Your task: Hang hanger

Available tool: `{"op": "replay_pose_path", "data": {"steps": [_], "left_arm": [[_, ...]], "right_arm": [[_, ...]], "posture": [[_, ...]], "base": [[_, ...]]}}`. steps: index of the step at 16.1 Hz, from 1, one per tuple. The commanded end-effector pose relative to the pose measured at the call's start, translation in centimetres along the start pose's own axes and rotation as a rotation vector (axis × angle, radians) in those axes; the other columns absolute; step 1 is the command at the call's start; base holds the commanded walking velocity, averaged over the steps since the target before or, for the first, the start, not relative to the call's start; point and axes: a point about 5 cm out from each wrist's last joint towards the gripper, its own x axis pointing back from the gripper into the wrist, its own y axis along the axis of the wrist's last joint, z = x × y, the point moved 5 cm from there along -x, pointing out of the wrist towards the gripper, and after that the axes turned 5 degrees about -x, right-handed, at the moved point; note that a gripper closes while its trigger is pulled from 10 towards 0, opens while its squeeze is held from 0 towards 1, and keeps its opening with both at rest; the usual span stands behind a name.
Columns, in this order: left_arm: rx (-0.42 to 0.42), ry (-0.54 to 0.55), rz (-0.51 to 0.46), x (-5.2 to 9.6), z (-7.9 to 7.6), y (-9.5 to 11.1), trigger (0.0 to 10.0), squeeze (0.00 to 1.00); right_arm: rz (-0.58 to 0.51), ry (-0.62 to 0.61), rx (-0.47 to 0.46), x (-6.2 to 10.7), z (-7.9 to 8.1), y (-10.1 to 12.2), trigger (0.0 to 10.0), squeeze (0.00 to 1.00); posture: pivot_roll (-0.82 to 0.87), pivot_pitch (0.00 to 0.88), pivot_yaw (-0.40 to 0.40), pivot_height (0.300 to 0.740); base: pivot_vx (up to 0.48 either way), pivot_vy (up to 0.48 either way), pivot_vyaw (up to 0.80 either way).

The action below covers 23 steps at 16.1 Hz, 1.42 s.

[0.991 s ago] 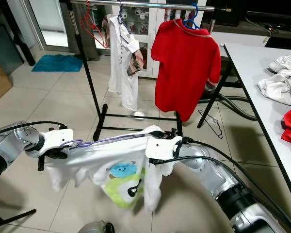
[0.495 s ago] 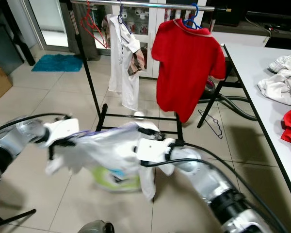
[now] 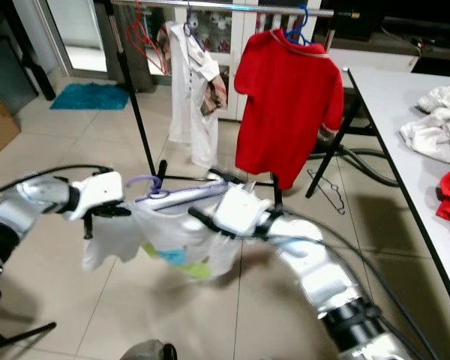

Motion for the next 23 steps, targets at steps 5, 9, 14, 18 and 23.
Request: {"op": "replay_pose_path", "data": {"steps": [5, 9, 14, 18, 23], "left_arm": [[-0.074, -0.167, -0.203, 2.9, -0.4, 2.6, 0.0, 0.0], [-0.067, -0.3, -0.272, 3.0, -1.6, 3.8, 0.0, 0.0], [-0.127, -0.259, -0.162, 2.5, -0.7, 3.5, 0.0, 0.0], [-0.177, -0.284, -0.102, 2.5, -0.7, 3.4, 0.0, 0.0], [-0.245, -0.296, -0.077, 2.1, -0.5, 4.2, 0.0, 0.0]], "right_arm": [[0.011, 0.314, -0.17, 1.6, -0.8, 3.6, 10.0, 0.0], [-0.032, 0.413, -0.228, 0.7, -0.9, 7.4, 10.0, 0.0], [0.083, 0.434, -0.426, -0.6, 1.4, 7.1, 10.0, 0.0], [0.195, 0.337, -0.535, -2.6, 2.9, 5.8, 2.7, 0.0], [0.268, 0.286, -0.575, -4.3, 4.0, 4.1, 0.0, 0.0]], "posture": [[0.02, 0.0, 0.032, 0.74], [0.03, 0.0, 0.023, 0.74], [0.02, 0.0, 0.026, 0.74], [0.02, 0.0, 0.023, 0.74], [0.03, 0.0, 0.021, 0.74]], "base": [[0.0, 0.0, 0.0], [0.0, 0.0, 0.0], [0.0, 0.0, 0.0], [0.0, 0.0, 0.0], [0.0, 0.0, 0.0]]}}
